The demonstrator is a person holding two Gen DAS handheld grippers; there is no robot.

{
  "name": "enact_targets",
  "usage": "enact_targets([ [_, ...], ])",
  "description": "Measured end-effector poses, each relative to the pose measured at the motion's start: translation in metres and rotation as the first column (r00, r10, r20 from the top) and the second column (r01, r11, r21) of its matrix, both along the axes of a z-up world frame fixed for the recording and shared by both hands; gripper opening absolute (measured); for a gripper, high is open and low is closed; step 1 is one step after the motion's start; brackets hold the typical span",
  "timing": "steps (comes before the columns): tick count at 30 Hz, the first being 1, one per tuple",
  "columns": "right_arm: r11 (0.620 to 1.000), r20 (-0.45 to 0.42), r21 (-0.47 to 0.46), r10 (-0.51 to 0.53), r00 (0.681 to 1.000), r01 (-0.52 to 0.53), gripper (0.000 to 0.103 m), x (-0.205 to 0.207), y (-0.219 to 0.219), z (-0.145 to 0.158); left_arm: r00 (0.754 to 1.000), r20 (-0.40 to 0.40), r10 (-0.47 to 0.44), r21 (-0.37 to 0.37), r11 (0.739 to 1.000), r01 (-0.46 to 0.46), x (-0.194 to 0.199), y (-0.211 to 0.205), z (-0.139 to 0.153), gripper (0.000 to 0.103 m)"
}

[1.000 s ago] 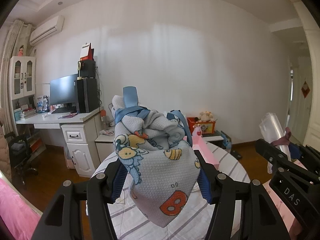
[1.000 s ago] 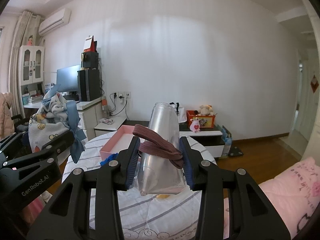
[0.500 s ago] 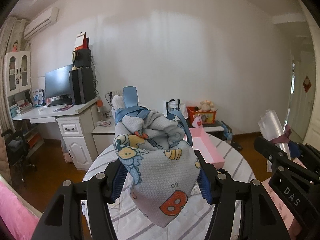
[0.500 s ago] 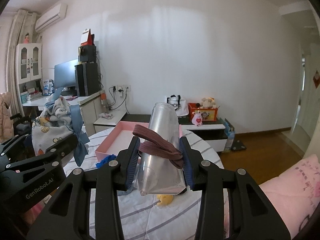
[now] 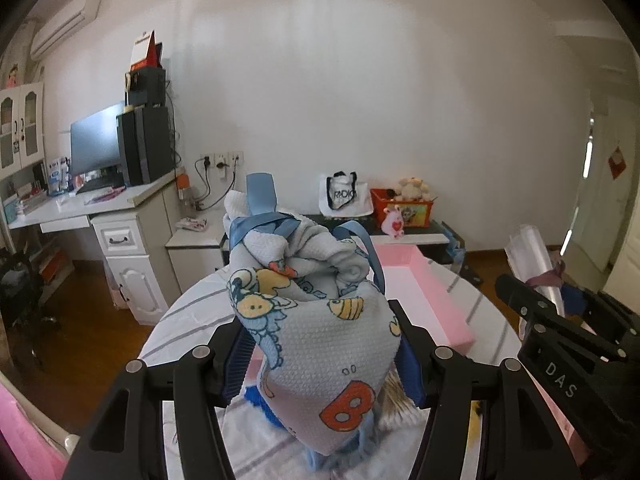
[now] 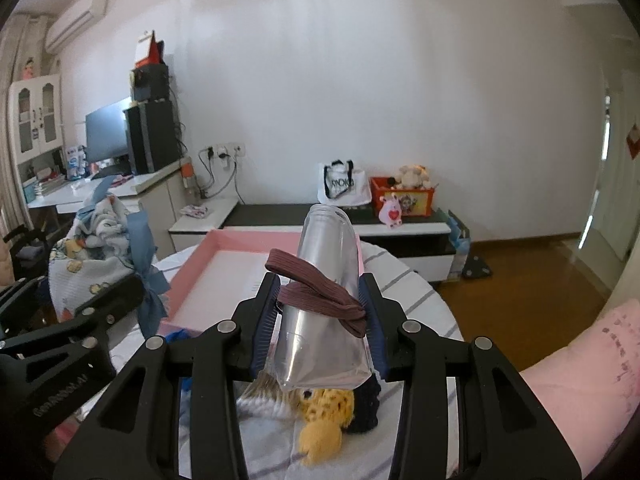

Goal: Organize soft objects
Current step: 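Lower the plastic bag into the box with the right tool while the left tool drops the white cloth in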

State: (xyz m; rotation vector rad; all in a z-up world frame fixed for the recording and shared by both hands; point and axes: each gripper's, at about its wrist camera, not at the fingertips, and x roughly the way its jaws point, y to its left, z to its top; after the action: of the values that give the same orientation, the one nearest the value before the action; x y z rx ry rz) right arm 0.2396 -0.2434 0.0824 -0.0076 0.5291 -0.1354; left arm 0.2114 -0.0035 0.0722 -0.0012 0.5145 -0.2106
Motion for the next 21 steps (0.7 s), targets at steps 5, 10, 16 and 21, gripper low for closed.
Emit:
enact_targets([
  [5, 1.000, -0.064, 0.013, -0.016, 0.998, 0.016, 0.038, 0.040, -0.011, -0.023, 0.999, -0.054, 0.009, -0.002, 1.000, -0.009, 0.062, -0.015, -0.005, 0.058],
  [10, 0.999, -0.123, 0.031, -0.014, 0.992, 0.018, 0.038, 0.067, -0.016, -0.046, 0.993, -0.119, 0.005, -0.008, 1.000, -0.006, 0.135, -0.033, -0.007, 0.058],
  [16, 0.999, -0.174, 0.043, -0.001, 0.985, 0.008, 0.038, 0.090, -0.018, -0.068, 0.984, -0.177, 0.004, 0.018, 1.000, -0.001, 0.204, -0.049, -0.014, 0.058],
  [21, 0.999, -0.184, 0.046, -0.001, 0.983, 0.009, 0.038, 0.102, -0.021, -0.076, 0.978, -0.209, 0.003, 0.040, 0.999, 0.006, 0.247, -0.064, -0.021, 0.061],
])
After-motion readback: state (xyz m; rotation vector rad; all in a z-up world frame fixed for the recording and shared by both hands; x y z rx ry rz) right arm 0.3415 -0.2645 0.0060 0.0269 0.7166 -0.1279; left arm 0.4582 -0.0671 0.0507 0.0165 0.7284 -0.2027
